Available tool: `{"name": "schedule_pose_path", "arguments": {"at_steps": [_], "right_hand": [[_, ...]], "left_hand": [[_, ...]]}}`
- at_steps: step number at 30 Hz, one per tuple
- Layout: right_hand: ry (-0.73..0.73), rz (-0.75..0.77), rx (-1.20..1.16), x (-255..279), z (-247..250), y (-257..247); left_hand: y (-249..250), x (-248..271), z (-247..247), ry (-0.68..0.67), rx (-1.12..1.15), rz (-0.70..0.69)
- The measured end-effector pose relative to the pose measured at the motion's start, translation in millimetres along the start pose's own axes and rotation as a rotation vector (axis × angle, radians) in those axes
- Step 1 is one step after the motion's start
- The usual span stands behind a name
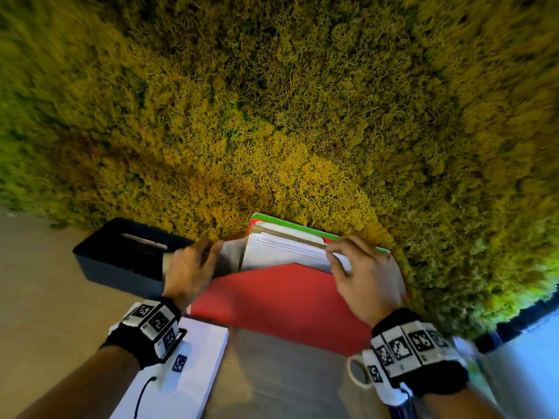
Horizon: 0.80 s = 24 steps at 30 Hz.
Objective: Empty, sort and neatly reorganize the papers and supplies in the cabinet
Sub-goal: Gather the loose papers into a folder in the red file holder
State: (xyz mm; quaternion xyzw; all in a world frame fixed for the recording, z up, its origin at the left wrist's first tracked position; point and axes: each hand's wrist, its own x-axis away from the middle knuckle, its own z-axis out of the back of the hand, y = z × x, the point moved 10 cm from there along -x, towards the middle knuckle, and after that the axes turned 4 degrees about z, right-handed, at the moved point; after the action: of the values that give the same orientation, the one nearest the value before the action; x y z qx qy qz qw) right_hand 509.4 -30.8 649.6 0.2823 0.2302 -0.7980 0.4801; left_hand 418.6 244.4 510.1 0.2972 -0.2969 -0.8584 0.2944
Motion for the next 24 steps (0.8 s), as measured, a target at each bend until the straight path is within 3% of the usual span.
{"name": "schedule_pose_path", "arguments": {"at_steps": [4,10,12,15,18,20,22,24], "right_hand": [[-0.018,0.019,-0.072,23.3,-4.8,-62.6],[-0.354,-0.122,-0.142,89.2,-83.0,-94.3],[-0.462,-0.206,-0.223,118.2,-117.9,-98.8],[-0.687,-0.382,-0.270,165.2,-168.8,-110.3],[-0.813,-0.683,-0.379,212.1,-200.6,-118.8],[-0.807,-0.966,-0.546,243.6,-221.6,-115.8],[-0.783,-1.110,-0.645,274.4,-258.1,-102.8],[-0.737,-1.254,-0.721,272.2,-250.8,-117.5]], "left_hand": [[-48.5,31.8,28.1,-0.016,-0.081,0.180],[-126.9,92.7,63.8,-0.039,-0.209,0.410],[-154.4,115.4,62.2,-0.125,-0.254,0.499],[-194.9,154.3,55.1,-0.283,-0.299,0.642],[-207.8,173.1,51.4,-0.342,-0.273,0.645],[-209.3,173.5,47.0,-0.391,-0.270,0.613],[-210.8,170.0,41.2,-0.452,-0.244,0.592],[-214.8,168.6,33.8,-0.519,-0.185,0.574]]}}
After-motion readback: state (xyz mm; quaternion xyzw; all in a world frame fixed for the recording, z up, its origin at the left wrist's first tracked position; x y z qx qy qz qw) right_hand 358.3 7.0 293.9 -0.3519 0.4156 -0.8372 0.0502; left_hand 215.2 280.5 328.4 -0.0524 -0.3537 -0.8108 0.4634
